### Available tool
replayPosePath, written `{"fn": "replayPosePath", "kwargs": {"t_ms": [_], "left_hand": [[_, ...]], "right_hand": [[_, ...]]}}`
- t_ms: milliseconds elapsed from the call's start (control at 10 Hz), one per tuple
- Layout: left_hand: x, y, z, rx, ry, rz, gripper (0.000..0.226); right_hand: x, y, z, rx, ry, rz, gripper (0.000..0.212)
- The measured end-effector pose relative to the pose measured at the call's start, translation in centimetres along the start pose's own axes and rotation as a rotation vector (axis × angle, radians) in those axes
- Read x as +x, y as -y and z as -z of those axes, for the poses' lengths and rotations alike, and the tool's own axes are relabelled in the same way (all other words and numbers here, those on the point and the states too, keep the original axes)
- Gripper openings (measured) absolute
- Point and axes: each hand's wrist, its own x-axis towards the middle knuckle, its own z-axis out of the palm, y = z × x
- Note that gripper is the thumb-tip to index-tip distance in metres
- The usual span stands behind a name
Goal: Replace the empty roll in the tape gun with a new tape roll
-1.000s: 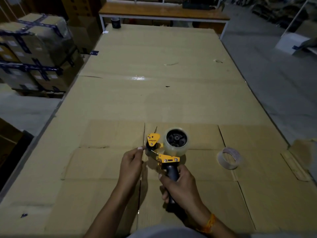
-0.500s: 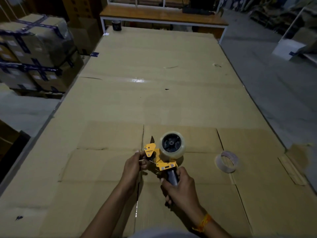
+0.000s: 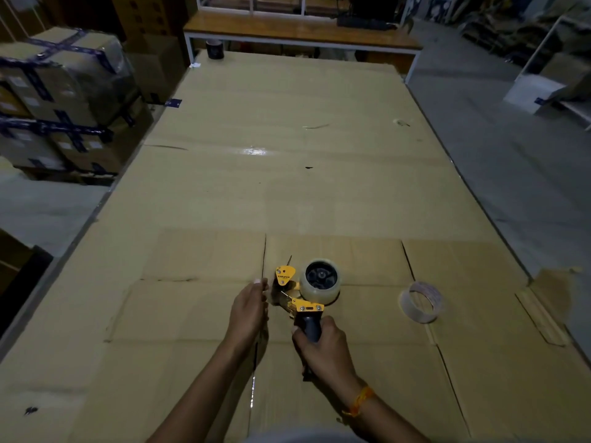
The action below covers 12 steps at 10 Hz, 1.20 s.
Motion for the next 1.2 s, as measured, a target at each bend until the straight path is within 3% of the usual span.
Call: {"fn": "replayPosePath", "kwargs": {"t_ms": [300, 400, 500, 600, 700, 900, 1000, 1100, 1200], "left_hand": [[0.4, 2.2, 0.7, 0.009, -0.084, -0.081, 0.038], [0.7, 2.2, 0.9, 0.009, -0.105, -0.113, 0.037], [0.3, 1.6, 1.6, 0.029, -0.104, -0.137, 0.036], [0.6, 2.0, 2.1, 0.032, -0.146, -0.171, 0.031], [0.4, 2.6, 2.3, 0.090, -0.173, -0.192, 0.027], [-2.1, 2.8, 1.3, 0.111, -0.165, -0.185, 0.028], [-3.3, 3.0, 0.6, 0.018, -0.101, -0.170, 0.036], [-4.4, 2.8, 0.5, 0.078, -0.005, -0.197, 0.042], [-4.1, 2.6, 1.0, 0.158, 0.038, -0.257, 0.039]], "right_hand": [[0.5, 1.1, 3.6, -0.402, 0.076, 0.117, 0.062], [0.7, 1.0, 6.2, -0.346, -0.061, 0.110, 0.064], [1.4, -0.5, 9.2, -0.284, -0.349, 0.188, 0.042], [2.8, -2.1, 13.0, -0.397, -0.622, 0.139, 0.048], [4.1, -4.1, 15.9, -0.458, -0.667, 0.058, 0.043], [4.7, -5.0, 16.6, -0.260, -0.459, -0.018, 0.032], [3.7, -3.7, 15.0, -0.258, -0.418, 0.016, 0.040], [2.7, -2.8, 13.2, -0.344, -0.301, 0.030, 0.067], [4.0, -2.7, 12.8, -0.427, -0.280, 0.000, 0.127]]}}
